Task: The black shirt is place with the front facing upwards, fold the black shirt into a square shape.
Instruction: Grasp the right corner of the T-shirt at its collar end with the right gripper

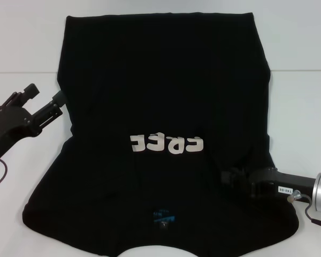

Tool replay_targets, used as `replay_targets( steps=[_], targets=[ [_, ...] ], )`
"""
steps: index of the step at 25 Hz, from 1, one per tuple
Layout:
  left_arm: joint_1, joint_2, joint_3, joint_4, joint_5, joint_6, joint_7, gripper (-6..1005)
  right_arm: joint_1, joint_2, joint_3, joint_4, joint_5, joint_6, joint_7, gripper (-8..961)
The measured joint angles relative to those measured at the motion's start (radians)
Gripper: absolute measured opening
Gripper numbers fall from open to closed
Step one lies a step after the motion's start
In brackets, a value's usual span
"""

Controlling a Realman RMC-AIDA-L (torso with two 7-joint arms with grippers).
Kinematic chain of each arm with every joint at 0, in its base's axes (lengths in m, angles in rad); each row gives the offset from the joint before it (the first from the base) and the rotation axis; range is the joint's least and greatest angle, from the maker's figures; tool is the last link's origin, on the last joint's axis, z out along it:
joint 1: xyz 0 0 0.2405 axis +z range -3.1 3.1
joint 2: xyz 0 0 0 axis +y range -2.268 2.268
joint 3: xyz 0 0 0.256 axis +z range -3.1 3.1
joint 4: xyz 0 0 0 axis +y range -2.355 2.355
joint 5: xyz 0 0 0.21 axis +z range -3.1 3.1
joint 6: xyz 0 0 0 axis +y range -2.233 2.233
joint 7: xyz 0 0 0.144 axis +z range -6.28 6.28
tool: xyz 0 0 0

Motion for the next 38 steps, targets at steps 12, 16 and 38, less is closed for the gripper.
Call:
replay_targets(
  steps=[12,16,38],
  targets=[
    [0.002,0.001,-0.001,-0.008,0.000,-0.070,0.075,877,0.029,-0.012,0.063,-0.067,0.011,-0.160,0.228,477],
    [0.003,0.001,-0.001,-0.007,0.003,-0.078,0.082,877,0.018,-0.030,0.089,-0.068,0.011,-0.217,0.277,517],
    [0.000,0.004,0.008,0.010,0.046,-0.082,0.035,877,-0.047,-0.088,0.195,-0.127,-0.014,-0.389,0.525,634]
  ],
)
